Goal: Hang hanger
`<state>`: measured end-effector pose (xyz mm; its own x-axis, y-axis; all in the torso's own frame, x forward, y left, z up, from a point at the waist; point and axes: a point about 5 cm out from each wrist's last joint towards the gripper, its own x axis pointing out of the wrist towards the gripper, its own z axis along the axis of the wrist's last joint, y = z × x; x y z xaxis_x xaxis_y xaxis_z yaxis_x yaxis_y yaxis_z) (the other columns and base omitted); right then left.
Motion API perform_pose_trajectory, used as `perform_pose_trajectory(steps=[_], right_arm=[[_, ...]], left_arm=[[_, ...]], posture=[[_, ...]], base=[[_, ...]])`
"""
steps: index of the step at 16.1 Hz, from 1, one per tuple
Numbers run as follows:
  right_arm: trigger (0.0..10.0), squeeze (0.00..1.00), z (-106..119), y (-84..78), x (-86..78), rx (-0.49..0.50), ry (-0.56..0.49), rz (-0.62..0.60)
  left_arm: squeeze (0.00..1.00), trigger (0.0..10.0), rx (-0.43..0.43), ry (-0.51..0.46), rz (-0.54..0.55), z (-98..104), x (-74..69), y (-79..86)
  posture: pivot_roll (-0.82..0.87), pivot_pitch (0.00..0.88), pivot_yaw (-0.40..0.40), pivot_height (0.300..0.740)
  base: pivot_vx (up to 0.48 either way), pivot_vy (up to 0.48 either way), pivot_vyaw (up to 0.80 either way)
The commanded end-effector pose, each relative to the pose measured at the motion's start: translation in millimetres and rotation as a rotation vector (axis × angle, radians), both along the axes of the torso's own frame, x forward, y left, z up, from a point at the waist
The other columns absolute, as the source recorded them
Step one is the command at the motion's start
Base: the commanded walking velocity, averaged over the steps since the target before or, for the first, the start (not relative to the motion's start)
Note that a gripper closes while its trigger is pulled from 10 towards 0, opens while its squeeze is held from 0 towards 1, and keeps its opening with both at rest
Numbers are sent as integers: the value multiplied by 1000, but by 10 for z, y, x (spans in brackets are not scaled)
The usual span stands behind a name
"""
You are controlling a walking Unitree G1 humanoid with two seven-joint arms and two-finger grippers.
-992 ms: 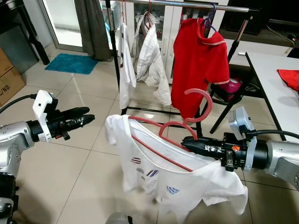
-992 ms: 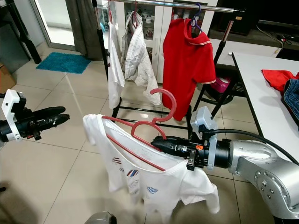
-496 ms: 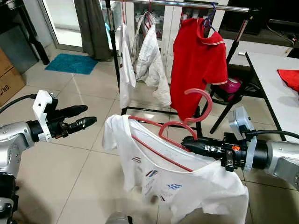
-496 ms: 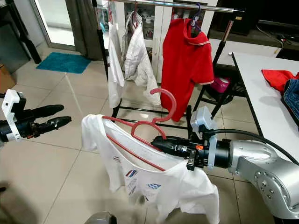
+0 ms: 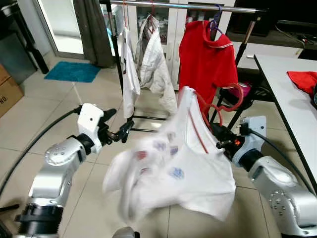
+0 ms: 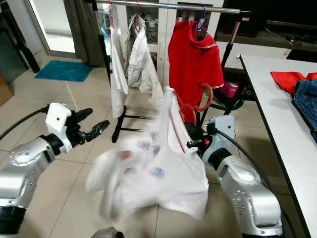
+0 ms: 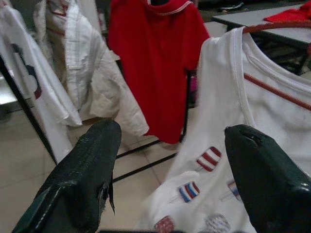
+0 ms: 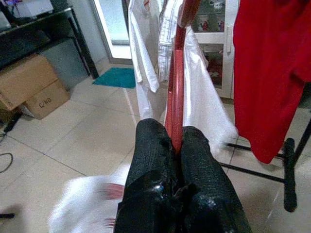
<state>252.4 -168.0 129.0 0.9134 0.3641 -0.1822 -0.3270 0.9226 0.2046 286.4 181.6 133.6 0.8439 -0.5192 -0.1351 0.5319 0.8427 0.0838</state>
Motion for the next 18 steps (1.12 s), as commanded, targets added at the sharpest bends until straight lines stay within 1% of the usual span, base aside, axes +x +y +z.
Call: perform_pose_trajectory(steps=[1, 3, 4, 5, 7, 8, 9, 11, 12, 13, 14, 15, 16, 17, 18], right_arm=[[10000, 0, 5, 45, -9, 18, -24, -25], [10000, 0, -38, 60, -11, 18, -29, -84], [10000, 0, -71, 39, 8, -39, -31, -142], [10000, 0, -94, 31, 13, -61, -15, -165], [10000, 0, -137, 31, 15, -71, -7, -192], [10000, 0, -159, 35, 15, -74, -9, -222], [10000, 0, -162, 38, 18, -83, -15, -228], [10000, 0, -142, 117, 77, -108, -60, -250], [10000, 0, -141, 132, 84, -141, -65, -249], [10000, 0, -146, 167, 81, -146, -52, -235], [10000, 0, -142, 186, 70, -114, -41, -207], [10000, 0, -147, 203, 56, -107, -45, -178], [10000, 0, -168, 196, 46, -100, -45, -177], [10000, 0, -157, 165, 48, -63, -43, -205], [10000, 0, -147, 124, 55, -6, -32, -241]], left_arm=[[0, 10000, 28, 10, 29, -30, -28, -94], [0, 10000, 40, -33, 87, -36, -18, -169], [0, 10000, 50, -37, 119, -64, -15, -188], [0, 10000, 55, -40, 146, -74, -14, -208], [0, 10000, 35, -47, 150, -66, -38, -266], [0, 10000, 8, -55, 158, -41, -65, -317], [0, 10000, 5, -56, 161, -36, -68, -328], [0, 10000, -10, -61, 179, 10, -44, -399], [0, 10000, -7, -61, 178, 11, -40, -407], [0, 10000, -12, -53, 177, 14, -44, -422], [0, 10000, -19, -48, 181, 21, -47, -430], [0, 10000, -27, -50, 186, 27, -49, -432], [0, 10000, -24, -49, 191, 23, -55, -426], [0, 10000, -24, -49, 189, 27, -65, -433], [0, 10000, -25, -49, 180, 30, -71, -452]], posture=[[53, 30, 34, 740], [52, 33, 33, 740], [44, 35, 33, 740], [41, 41, 23, 740], [44, 45, 15, 740], [52, 43, 20, 740], [54, 43, 21, 740], [60, 43, 21, 740], [56, 47, 17, 740], [52, 51, 9, 740], [56, 56, 0, 740], [56, 58, -2, 740], [50, 59, -4, 740], [44, 58, 8, 740], [42, 54, 15, 740]], base=[[0, 0, 0], [0, 0, 0], [0, 0, 0], [0, 0, 0], [0, 0, 0], [0, 0, 0], [0, 0, 0], [126, 0, 0], [255, 0, 0], [255, 0, 0], [259, 0, 0], [270, 0, 0], [289, 0, 0], [307, 0, 0], [304, 0, 0]])
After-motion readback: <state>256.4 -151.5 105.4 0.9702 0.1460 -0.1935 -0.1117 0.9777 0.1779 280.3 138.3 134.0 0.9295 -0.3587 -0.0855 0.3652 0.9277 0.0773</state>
